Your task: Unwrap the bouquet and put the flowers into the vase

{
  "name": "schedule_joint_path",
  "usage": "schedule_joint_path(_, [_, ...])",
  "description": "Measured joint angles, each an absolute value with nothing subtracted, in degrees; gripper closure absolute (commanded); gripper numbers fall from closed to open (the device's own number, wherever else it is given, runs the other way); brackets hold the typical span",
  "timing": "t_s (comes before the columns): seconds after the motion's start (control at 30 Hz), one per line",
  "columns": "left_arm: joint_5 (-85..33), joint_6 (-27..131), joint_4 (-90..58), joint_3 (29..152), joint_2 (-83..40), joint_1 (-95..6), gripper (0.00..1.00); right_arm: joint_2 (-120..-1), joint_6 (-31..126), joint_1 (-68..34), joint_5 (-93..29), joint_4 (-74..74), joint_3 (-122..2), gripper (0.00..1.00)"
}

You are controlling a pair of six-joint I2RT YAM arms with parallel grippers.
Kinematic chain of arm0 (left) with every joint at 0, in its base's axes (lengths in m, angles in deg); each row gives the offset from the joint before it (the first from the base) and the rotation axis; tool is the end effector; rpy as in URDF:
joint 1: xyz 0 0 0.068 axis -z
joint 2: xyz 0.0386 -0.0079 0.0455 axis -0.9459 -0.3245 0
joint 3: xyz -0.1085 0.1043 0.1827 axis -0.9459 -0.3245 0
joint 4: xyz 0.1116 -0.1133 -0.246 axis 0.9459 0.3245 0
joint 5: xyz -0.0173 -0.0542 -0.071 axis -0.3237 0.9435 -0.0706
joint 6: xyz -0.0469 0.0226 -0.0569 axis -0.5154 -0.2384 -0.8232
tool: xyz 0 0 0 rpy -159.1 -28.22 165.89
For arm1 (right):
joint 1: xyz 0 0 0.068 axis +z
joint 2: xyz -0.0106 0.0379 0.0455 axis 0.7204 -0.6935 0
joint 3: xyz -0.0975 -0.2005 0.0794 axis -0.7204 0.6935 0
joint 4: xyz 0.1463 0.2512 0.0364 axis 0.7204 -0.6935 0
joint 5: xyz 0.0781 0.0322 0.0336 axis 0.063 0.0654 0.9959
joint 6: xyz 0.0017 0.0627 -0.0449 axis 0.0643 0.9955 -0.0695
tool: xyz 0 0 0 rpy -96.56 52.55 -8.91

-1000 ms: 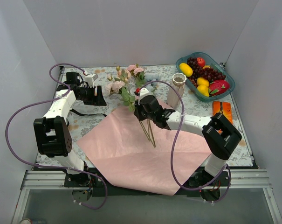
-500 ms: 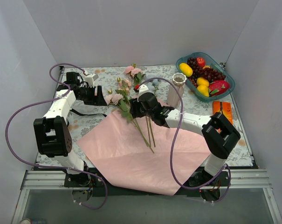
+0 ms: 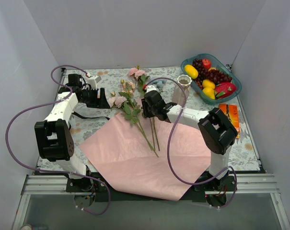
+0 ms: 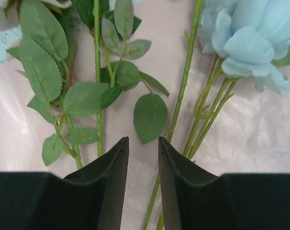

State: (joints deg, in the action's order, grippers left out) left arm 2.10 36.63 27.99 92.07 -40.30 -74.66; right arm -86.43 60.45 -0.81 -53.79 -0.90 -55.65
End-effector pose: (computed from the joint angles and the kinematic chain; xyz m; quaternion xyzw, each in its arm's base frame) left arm 0.3790 -0.0152 0.1877 -0.1697 0.9092 -0.3437 0.1623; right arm 0.3329 0.3141 0.1341 -0.1437 0.8780 0.1489 0.4315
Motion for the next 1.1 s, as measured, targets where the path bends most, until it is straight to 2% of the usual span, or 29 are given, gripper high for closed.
schedule_joint_path(0.27, [2.10,36.63,27.99,92.07,-40.32,-74.66,0.36,-89.62,61.65,-0.95,-52.92,-2.58,-55.65,0.62])
schedule_joint_path(0.6, [2.17,36.63,27.97,92.07,-40.43,-74.64,0.35,-91.06,61.56,-1.99,-52.78,-2.27,-55.39,0.54])
schedule_joint_path(0.97, [2.52,36.61,27.95,92.07,-40.63,-74.64,0.35,-91.46,60.78,-2.50,-52.30,-2.29,-55.11,0.54])
schedule_joint_path(1.1, [2.52,36.58,27.95,92.07,-40.63,-74.64,0.35,-94.65,59.92,-2.72,-52.11,-2.43,-58.80,0.60])
